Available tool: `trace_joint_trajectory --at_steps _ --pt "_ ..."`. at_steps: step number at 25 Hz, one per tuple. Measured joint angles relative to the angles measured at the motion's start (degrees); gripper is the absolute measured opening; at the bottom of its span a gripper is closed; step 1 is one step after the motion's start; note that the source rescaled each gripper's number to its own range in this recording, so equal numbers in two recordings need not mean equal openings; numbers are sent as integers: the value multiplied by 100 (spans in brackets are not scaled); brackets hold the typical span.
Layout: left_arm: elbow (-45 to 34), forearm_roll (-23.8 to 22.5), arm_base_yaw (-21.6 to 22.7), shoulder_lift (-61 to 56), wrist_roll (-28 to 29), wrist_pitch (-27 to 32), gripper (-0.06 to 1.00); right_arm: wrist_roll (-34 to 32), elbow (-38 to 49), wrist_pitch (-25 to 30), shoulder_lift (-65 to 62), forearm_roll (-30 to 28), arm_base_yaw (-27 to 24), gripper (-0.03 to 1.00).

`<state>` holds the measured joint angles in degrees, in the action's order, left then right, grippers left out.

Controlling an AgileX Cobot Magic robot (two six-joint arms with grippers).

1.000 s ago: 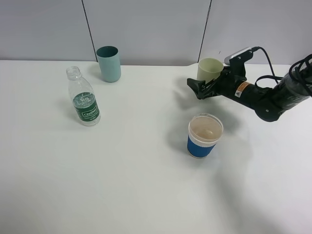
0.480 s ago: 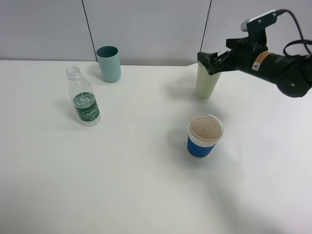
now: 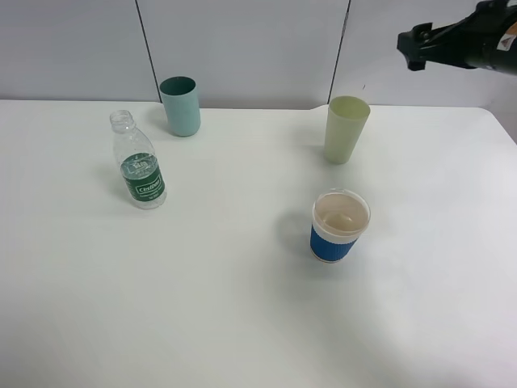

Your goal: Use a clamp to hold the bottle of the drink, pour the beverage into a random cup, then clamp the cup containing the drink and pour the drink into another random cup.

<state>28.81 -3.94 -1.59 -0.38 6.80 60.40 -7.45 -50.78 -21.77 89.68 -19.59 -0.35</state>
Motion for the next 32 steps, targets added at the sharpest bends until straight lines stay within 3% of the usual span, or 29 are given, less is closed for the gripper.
trace_joint_trajectory --at_steps 8,12,24,28,32 --pt "0 0 0 0 0 6 100 1348 0 1203 -995 1514 -100 100" --pt "0 0 0 0 0 1 100 1888 6 1530 -1483 2091 -100 100" --pt "0 0 0 0 0 1 100 2026 1052 1634 -3522 2080 -100 100" --pt "0 0 0 0 -5 1 100 1989 1334 2087 -4757 1822 -100 100" --pt "0 0 0 0 -5 1 100 1680 1334 2980 -5680 1417 -100 100"
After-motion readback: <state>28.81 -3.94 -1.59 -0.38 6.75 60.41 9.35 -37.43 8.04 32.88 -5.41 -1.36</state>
